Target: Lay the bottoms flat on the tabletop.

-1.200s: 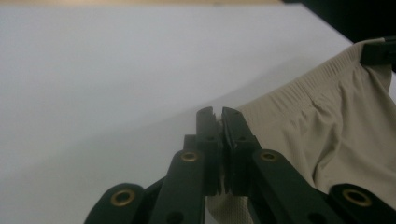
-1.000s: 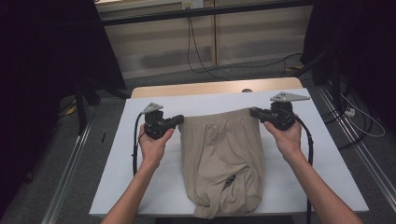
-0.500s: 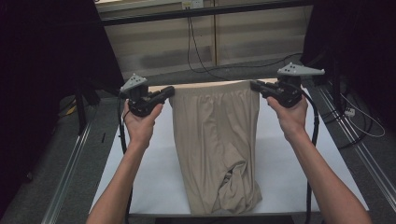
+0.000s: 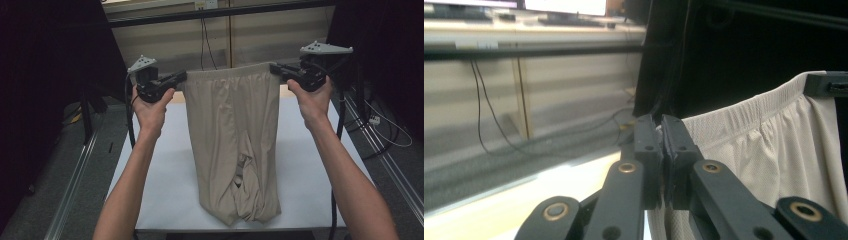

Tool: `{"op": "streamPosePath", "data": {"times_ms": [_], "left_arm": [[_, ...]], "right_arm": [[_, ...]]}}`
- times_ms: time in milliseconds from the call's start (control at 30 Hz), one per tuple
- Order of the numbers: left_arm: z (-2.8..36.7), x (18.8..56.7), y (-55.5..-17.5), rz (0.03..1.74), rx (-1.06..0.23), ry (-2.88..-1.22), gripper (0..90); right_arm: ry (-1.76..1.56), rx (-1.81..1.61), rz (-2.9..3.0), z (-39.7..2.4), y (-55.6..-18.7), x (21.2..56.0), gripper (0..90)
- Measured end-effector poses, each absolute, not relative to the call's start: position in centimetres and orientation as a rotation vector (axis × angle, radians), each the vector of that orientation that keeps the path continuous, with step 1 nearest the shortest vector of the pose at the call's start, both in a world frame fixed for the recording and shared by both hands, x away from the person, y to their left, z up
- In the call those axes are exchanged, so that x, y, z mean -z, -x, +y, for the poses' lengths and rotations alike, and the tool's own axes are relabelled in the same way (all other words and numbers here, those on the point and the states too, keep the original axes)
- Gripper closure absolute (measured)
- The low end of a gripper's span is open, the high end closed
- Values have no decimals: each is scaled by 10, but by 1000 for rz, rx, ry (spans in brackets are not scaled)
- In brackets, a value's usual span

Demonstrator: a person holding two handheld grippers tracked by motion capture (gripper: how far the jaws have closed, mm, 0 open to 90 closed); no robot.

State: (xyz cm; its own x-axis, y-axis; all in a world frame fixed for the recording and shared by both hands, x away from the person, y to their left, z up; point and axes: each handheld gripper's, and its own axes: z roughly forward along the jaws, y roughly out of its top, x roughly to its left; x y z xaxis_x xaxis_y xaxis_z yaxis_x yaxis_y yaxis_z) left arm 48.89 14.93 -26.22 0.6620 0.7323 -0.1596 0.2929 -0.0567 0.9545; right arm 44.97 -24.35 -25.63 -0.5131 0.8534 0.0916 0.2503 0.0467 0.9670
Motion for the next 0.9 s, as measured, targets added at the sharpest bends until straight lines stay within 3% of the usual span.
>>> {"op": "streamPosePath", "data": {"times_ms": [567,900], "left_arm": [[135,330,-538,971,-367,-1715,869],[125,357,-556,1029,-353,-1756,866]], "right_arm": [[-1272,-1413,1888,-251,-498,329,852],[-1332,-1323,1892,-247,-524,354,847]]}}
